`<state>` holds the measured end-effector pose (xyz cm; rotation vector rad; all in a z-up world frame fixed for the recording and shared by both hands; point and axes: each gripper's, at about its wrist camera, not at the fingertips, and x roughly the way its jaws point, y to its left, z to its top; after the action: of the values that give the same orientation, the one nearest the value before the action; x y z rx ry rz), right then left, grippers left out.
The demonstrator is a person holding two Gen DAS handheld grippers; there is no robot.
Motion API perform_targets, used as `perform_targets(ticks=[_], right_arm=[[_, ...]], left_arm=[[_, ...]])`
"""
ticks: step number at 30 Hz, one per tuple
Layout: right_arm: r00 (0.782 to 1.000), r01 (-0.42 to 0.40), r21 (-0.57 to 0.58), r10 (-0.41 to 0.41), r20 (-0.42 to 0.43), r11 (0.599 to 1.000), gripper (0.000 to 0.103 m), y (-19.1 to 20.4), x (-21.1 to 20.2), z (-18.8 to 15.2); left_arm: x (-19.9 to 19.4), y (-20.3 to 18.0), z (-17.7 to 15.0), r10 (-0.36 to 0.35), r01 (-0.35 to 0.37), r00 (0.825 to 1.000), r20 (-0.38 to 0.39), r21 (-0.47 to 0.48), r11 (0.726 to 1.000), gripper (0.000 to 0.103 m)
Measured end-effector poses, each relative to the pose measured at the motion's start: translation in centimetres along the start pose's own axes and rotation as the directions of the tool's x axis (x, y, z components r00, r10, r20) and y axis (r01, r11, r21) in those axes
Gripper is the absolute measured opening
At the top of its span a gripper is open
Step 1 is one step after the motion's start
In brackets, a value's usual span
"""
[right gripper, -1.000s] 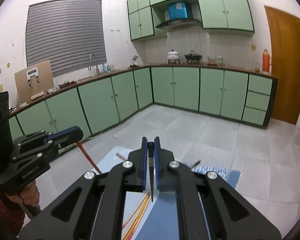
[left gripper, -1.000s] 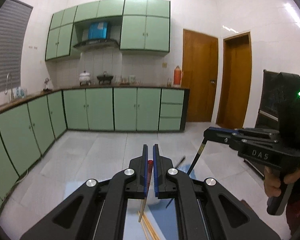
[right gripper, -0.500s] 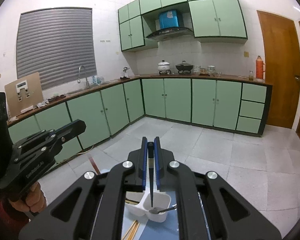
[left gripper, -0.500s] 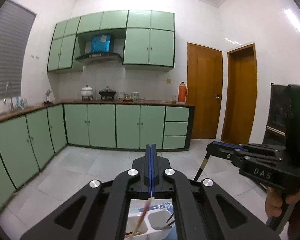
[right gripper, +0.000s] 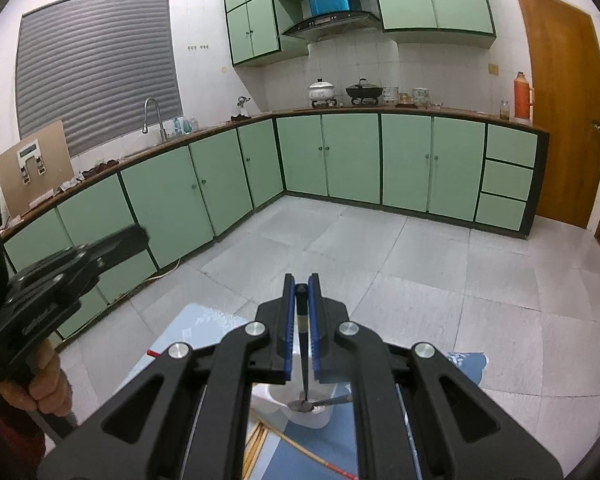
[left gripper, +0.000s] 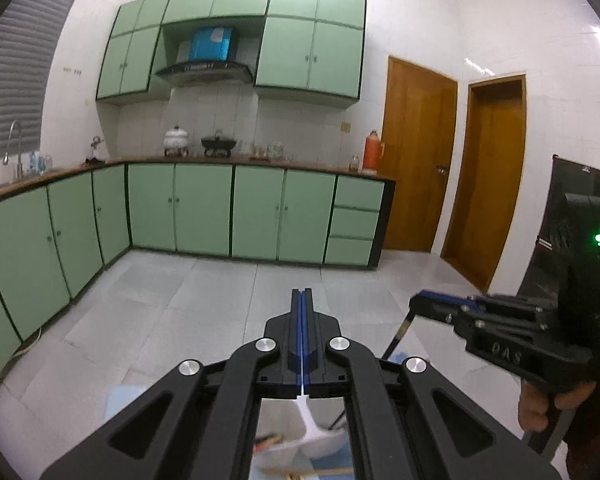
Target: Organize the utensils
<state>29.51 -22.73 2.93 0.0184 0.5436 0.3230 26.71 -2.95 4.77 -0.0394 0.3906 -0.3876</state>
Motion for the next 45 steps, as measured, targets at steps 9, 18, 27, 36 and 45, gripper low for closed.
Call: perform_targets(ticks=[9,18,27,36,45], right_arm=[[1.0,-0.008,0.045,0.008,-0.002,0.999,0.036,0.6,-2.9,-3.4],[1.0,0.006,0.145,-0.009,0.02,0.989,0.043,-2.2,-7.5,-10.0],[0.992,0.071,0.174,-0.052,-0.113,0.982,0.043,-3.5,-5.2,-18.9],[0.982,0.065,0.187,-0.029,-0.187,0.98,0.043,-5.3,-1.9,-22.8],[0.955,0.085,0.152,-0.037,-0.294,0.985,0.041,-7.2,2.2,-25.5]], left_arm=[[-1.8,0.5,-3.7,0.058,-0.061,0.995,-0.087,-0.032,0.998,0.008],[-5.6,0.4,-8.6,0.137,-0.141,0.987,-0.085,-0.039,0.989,0.035],[-4.4,0.2,-15.7,0.18,-0.189,0.969,-0.167,-0.04,0.981,0.048],[-2.3,0.8,-19.4,0.179,-0.196,0.958,-0.226,-0.055,0.979,0.048],[0.2,1.2,-21.8,0.188,-0.213,0.938,-0.292,-0.059,0.975,0.052]])
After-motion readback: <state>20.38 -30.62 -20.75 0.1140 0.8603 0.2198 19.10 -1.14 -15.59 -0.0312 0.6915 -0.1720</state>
